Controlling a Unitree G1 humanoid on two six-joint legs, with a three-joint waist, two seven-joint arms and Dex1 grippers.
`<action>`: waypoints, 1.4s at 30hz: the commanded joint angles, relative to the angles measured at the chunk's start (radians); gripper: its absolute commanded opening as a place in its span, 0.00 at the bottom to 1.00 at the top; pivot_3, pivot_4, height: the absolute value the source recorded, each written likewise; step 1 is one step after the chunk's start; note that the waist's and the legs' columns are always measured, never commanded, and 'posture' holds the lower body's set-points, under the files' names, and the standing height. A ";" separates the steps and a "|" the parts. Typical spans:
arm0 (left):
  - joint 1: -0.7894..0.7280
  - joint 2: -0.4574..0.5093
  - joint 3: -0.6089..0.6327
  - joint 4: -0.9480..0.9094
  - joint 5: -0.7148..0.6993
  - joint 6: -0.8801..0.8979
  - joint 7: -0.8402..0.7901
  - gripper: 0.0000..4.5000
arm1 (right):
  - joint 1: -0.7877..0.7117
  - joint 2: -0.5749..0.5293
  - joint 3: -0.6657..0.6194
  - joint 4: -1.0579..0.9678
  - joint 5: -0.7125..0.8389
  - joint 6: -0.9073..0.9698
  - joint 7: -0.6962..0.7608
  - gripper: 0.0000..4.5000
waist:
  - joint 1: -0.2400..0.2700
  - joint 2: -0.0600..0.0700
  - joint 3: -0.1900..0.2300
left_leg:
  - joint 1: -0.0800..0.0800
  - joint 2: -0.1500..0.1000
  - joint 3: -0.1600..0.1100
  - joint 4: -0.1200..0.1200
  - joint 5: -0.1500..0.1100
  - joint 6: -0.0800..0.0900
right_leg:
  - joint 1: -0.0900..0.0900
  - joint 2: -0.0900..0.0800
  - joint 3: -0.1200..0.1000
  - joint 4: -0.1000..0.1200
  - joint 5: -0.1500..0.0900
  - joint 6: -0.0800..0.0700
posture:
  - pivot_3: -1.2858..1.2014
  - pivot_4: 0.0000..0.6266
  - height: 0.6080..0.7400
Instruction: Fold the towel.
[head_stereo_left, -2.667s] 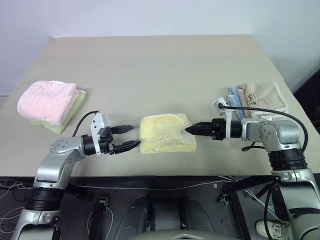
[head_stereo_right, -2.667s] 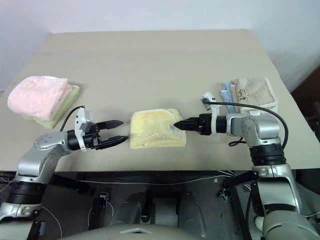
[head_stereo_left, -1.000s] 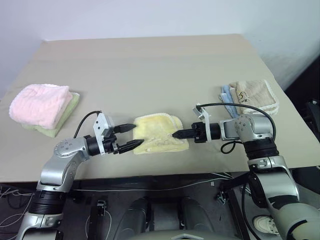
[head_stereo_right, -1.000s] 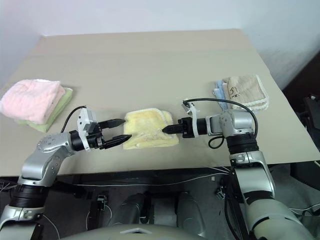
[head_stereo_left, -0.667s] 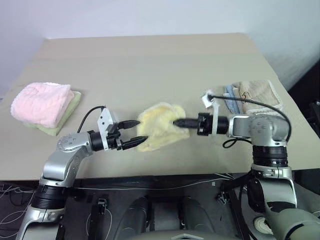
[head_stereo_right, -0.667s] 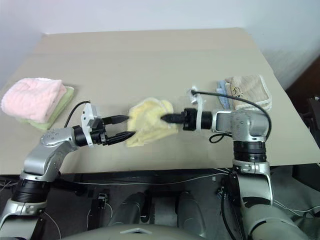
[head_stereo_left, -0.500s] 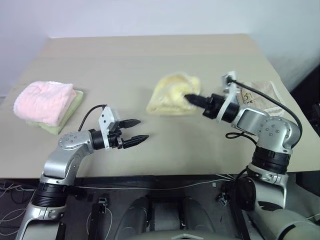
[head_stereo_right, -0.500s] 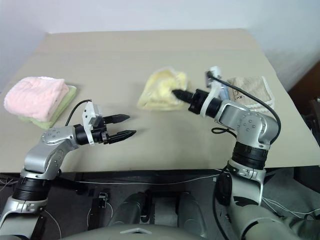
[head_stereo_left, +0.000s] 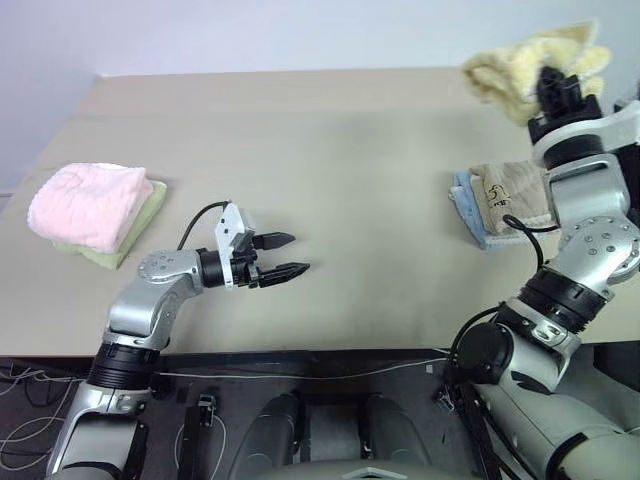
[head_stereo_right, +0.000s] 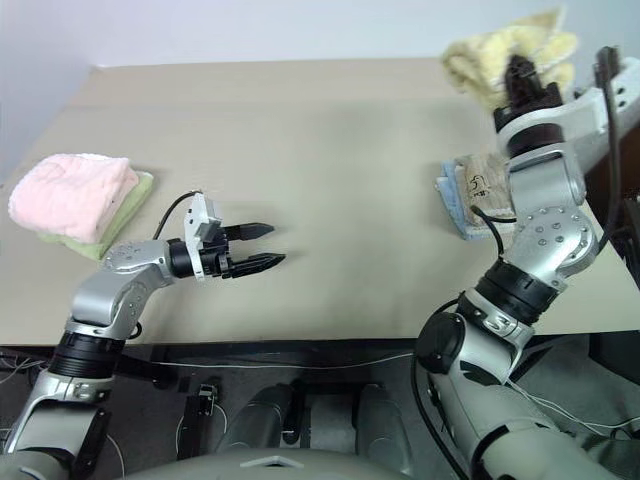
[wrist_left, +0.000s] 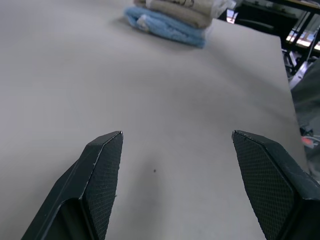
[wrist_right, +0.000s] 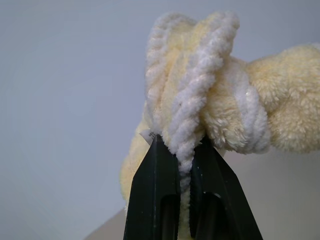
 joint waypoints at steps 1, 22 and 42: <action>-0.022 -0.007 0.005 0.017 0.013 -0.050 -0.014 0.81 | 0.037 -0.010 -0.001 -0.027 0.029 -0.035 -0.043 0.00 | 0.001 0.000 0.000 | 0.000 0.000 0.000 0.000 0.000 0.000 | 0.000 0.000 0.000 0.000 0.000 0.000 | 0.52 0.24 1.00; 0.014 -0.024 0.022 0.032 0.007 -0.077 -0.018 0.81 | 0.332 0.063 -0.007 -0.088 0.243 -0.104 -0.275 0.00 | 0.001 0.001 0.000 | 0.003 0.001 0.005 0.001 0.000 0.000 | 0.000 0.001 0.005 0.003 0.000 0.000 | 0.52 0.24 1.00; -0.014 -0.078 0.036 0.027 -0.018 -0.021 0.046 0.81 | 0.370 0.052 0.057 -0.108 0.264 -0.171 -0.381 0.71 | 0.001 0.001 0.000 | 0.003 0.002 0.006 0.001 0.000 0.000 | 0.000 0.002 0.006 0.004 0.000 0.000 | 0.52 0.24 1.00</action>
